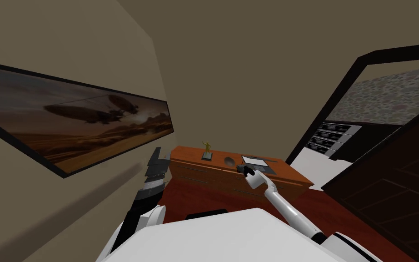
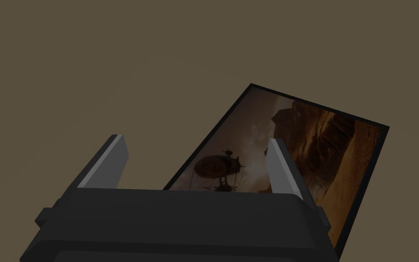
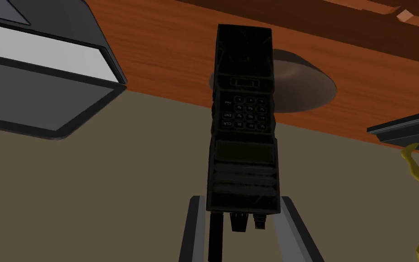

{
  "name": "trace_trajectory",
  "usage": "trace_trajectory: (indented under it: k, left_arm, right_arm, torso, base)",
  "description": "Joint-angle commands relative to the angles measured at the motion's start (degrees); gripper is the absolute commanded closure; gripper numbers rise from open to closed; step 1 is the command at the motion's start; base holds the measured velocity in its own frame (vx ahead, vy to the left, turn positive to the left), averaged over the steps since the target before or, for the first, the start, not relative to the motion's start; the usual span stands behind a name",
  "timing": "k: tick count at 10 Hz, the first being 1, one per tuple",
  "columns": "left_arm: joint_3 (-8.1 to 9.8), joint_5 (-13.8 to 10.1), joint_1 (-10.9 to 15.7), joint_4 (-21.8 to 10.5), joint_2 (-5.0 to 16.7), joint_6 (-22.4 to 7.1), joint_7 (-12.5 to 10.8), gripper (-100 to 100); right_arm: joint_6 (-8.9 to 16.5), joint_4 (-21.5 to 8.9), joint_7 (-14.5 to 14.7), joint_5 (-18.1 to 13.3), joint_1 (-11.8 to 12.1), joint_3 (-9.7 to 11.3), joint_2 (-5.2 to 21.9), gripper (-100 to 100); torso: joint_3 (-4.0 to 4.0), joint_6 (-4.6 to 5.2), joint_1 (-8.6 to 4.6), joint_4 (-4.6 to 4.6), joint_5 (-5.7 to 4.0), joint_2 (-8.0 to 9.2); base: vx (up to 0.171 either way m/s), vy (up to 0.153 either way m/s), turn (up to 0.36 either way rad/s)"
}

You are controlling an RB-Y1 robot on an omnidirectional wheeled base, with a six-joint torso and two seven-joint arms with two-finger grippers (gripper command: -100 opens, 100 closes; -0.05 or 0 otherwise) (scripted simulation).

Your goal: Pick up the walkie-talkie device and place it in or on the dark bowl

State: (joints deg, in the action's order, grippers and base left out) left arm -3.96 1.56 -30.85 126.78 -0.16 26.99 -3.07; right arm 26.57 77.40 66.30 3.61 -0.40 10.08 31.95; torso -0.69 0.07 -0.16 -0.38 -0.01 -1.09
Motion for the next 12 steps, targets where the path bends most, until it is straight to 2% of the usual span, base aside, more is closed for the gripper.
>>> trace_trajectory:
  k: [1,4,7,8,12]
  left_arm:
    - [0.00,0.00,0.00,0.00,0.00,0.00,0.00,0]
    - [0.00,0.00,0.00,0.00,0.00,0.00,0.00,0]
    - [0.00,0.00,0.01,0.00,0.00,0.00,0.00,0]
    - [0.00,0.00,0.02,0.00,0.00,0.00,0.00,0]
    - [0.00,0.00,0.03,0.00,-0.01,0.00,0.00,0]
  right_arm:
    - [1.18,0.92,-0.19,0.41,-0.50,0.22,0.05,100]
    - [3.12,2.40,-0.52,1.27,-1.57,0.72,0.09,100]
    - [3.61,2.98,-0.60,1.46,-1.74,0.82,0.14,100]
    - [3.70,3.11,-0.62,1.48,-1.87,0.82,0.14,-100]
    - [3.68,3.11,-0.62,1.48,-1.89,0.82,0.14,-100]
  torso:
    - [0.00,0.00,0.00,0.00,0.00,0.00]
    - [0.01,0.03,-0.10,-0.03,-0.07,0.08]
    - [0.05,0.06,-0.11,-0.02,-0.09,0.15]
    - [0.22,0.13,-0.10,0.00,-0.10,0.50]
    - [0.49,0.15,-0.07,0.11,-0.09,0.94]
  base:
    - [0.222,-0.021,0.033]
    - [0.208,-0.018,0.033]
    - [0.156,-0.016,0.020]
    - [0.017,-0.002,0.004]
    - [0.002,0.000,0.000]
